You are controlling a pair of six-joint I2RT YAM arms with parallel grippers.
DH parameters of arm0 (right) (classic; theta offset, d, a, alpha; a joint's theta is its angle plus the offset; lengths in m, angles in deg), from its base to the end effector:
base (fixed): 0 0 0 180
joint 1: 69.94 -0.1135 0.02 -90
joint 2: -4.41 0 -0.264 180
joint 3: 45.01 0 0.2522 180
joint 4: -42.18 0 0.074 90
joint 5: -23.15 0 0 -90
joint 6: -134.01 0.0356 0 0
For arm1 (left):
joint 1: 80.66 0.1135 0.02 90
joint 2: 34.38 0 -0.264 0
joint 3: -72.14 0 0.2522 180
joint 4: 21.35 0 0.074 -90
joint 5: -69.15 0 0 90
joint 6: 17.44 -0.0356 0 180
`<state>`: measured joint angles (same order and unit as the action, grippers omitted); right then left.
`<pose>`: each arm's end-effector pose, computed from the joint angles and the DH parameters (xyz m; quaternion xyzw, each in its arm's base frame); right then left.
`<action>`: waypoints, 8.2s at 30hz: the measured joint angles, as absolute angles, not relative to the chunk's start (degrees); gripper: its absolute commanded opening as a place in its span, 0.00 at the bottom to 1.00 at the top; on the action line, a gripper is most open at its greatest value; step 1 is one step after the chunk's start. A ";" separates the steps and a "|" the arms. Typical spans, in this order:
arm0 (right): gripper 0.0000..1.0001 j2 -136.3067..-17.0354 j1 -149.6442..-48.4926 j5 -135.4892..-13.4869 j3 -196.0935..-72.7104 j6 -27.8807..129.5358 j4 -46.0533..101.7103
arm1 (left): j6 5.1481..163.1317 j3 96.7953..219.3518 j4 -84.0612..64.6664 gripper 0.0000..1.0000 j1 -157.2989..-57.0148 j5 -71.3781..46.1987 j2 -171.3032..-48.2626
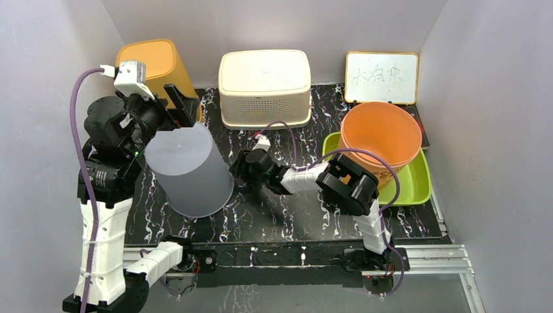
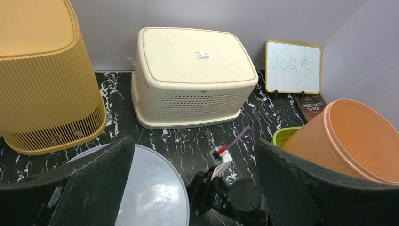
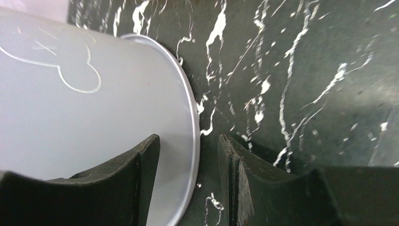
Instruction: Turn the large container upside down
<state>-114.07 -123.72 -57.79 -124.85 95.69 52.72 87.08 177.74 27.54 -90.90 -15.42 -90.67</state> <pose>0.2640 0.3510 0.1367 0.0249 0.8555 0.3670 0.3644 0.1444 -0.0295 0.5251 0.0073 0.7045 -0.1846 0.6853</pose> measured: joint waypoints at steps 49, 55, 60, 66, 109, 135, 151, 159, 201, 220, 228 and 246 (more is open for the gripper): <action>0.73 -105.30 -130.98 -35.10 -152.24 58.82 13.75 | 86.47 172.10 25.88 0.98 -90.90 -14.15 -92.53; 0.72 -96.62 -125.97 -22.38 -160.89 54.76 0.79 | 86.67 170.11 26.12 0.98 -90.90 -12.53 -93.40; 0.71 -92.49 -119.02 -14.01 -164.35 54.84 -9.38 | 86.65 167.49 26.60 0.98 -90.90 -11.16 -94.08; 0.70 -88.14 -110.41 -11.63 -159.80 58.12 -18.49 | 86.38 166.22 27.34 0.98 -90.90 -10.68 -93.95; 0.00 -72.45 -100.84 -28.48 -150.69 60.26 -23.67 | 86.65 169.50 30.58 0.98 -90.90 -8.40 -94.30; 0.00 -71.38 -106.06 -74.33 -128.04 80.18 25.88 | 92.77 194.33 35.76 0.98 -90.90 -10.81 -94.54; 0.00 -88.38 -115.48 -71.43 -104.00 106.67 87.08 | 92.94 194.33 37.64 0.98 -90.90 -10.81 -94.43; 0.00 -103.62 -115.31 -66.92 -99.91 123.45 112.08 | 92.26 194.15 37.99 0.98 -90.90 -10.96 -95.39; 0.00 -92.80 -95.07 -79.14 -83.80 118.32 113.90 | 91.65 180.67 32.87 0.98 -90.90 -10.55 -96.09; 0.00 -105.04 -109.12 -70.55 -98.14 134.25 114.09 | 90.28 186.04 33.84 0.98 -90.90 -10.79 -99.50; 0.00 -108.08 -111.87 -67.30 -103.43 139.89 113.96 | 89.18 186.72 34.47 0.98 -90.90 -11.22 -99.96; 0.00 -111.88 -106.21 -67.36 -99.74 149.66 113.92 | 87.52 189.04 36.17 0.98 -90.90 -12.36 -101.77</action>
